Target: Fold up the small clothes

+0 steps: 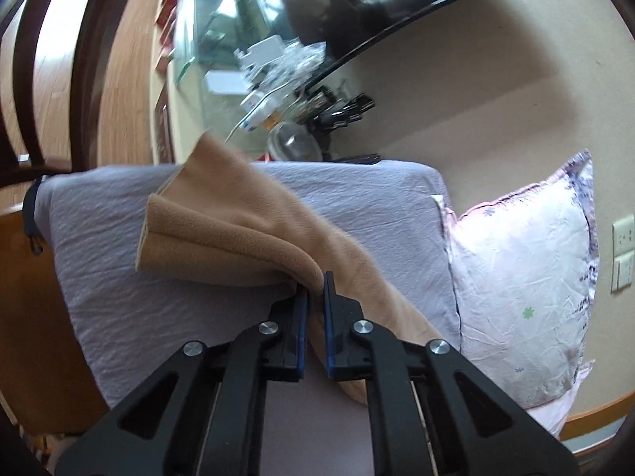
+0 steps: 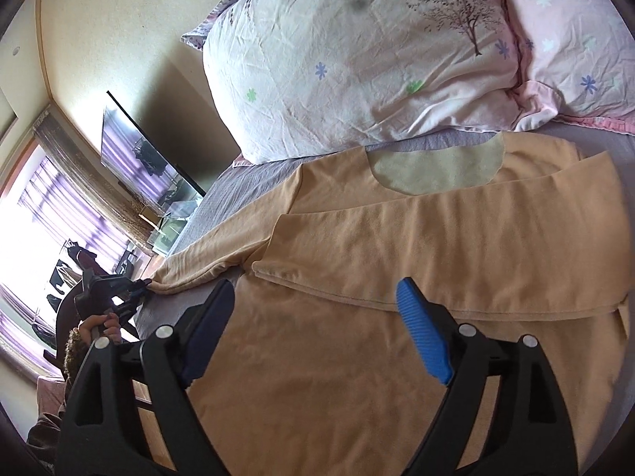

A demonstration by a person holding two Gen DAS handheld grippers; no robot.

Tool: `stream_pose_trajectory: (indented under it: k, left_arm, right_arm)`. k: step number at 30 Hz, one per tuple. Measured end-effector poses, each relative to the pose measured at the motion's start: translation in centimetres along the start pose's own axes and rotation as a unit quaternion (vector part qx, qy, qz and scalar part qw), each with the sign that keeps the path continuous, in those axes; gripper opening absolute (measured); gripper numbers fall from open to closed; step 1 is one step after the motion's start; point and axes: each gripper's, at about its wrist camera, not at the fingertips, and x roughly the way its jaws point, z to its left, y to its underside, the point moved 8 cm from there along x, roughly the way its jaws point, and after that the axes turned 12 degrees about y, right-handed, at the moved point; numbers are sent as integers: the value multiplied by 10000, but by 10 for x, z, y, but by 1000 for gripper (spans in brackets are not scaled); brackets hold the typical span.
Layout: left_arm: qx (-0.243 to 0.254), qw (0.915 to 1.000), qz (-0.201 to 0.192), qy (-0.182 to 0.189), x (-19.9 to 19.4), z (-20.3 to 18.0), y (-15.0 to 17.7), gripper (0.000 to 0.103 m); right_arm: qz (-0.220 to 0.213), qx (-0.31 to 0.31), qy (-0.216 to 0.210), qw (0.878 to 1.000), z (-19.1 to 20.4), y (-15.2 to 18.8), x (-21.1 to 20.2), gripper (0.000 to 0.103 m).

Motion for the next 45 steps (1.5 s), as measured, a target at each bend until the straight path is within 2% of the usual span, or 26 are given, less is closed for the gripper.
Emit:
stream_pose_trajectory:
  k: [2,4,5,7,9,11,12,15,17,18,19,20,21,23,25,27,29,30,32,33,35,36,38,42,44,45]
  left_arm:
    - [777,9962,13,397,6,-62,9,5]
    - [1573,9833,196,889,16,-134,36,5]
    - [1984,9726,356,1158,23,-171,57,5]
    - [2829,9403,834,1697,41,-242,120,5]
    - [3594,8962,1475,2143,62,-293,204,5]
    - [4303,8457,2186,2276,89,-318,297,6]
    - [4700,8172,2548,2154,104,-319,347,6]
    - [5944,7183,3317,1439,136,-287,473,6]
    - [6554,6757,3195,1085,135,-268,509,7]
    - [6989,6506,2766,1086,125,-268,515,10]
    - [7262,6295,2495,1186,112,-271,518,23]
    - [7347,6204,2402,1328,99,-275,515,43]
    - [7283,6243,2377,1528,84,-280,508,51]
    - [6999,6432,2441,1917,64,-291,483,71]
    - [6683,6768,2327,2029,59,-299,441,80]
    - [6375,7183,2163,1756,76,-298,393,81]
    - [6066,7588,2045,1202,104,-285,347,81]
    - [5922,7740,2028,954,118,-276,328,81]
    - [5729,7912,2054,599,136,-258,303,81]
    - [5660,7949,2130,493,143,-249,296,81]
    - [5522,7983,2377,352,153,-231,294,80]
    - [5462,7981,2524,318,156,-222,295,80]
    - [5401,7971,2686,272,156,-210,296,80]
    - [5374,7984,2690,379,152,-205,298,80]
    - [5347,7970,2761,521,146,-209,302,80]
    - [5381,7945,2769,511,146,-209,305,80]
  right_arm:
    - [-186,64,160,9997,-15,-1,-10,84]
    - [-374,206,325,9986,-35,-3,-22,84]
    - [-461,326,414,9975,-47,-4,-27,84]
    - [-626,631,585,9943,-71,-6,-36,84]
    - [-798,971,774,9890,-98,-6,-45,84]
    - [-887,1290,949,9831,-123,-5,-49,84]
    - [-869,1438,1025,9804,-136,-4,-49,84]
    - [-1015,1732,1287,9711,-168,-4,-46,84]
    - [-986,1880,1310,9684,-181,-2,-44,84]
    - [-957,1937,1311,9675,-186,-1,-44,84]
    - [-967,1956,1328,9668,-189,-2,-45,84]
    - [-1000,1958,1338,9663,-192,-3,-45,83]
    - [-997,1954,1314,9667,-193,-5,-43,79]
    - [-892,1877,1201,9708,-189,-10,-36,67]
    - [-759,1743,1120,9753,-186,-15,-27,53]
    - [-613,1615,1317,9761,-188,-19,-14,48]
    - [-444,1556,1477,9757,-190,-21,0,44]
    - [-343,1543,1544,9753,-192,-22,8,42]
    - [-217,1457,1685,9746,-195,-21,22,31]
    - [-154,1384,1745,9748,-194,-19,28,26]
    - [-307,1022,1854,9768,-186,-17,31,2]
    - [-216,845,1734,9810,-179,-14,36,3]
    - [-470,559,1940,9783,-171,-17,31,3]
    - [-1550,503,2444,9559,-175,-45,-17,3]
    - [-1758,640,2641,9462,-190,-55,-22,3]
    - [-1510,642,2847,9445,-201,-55,-12,5]
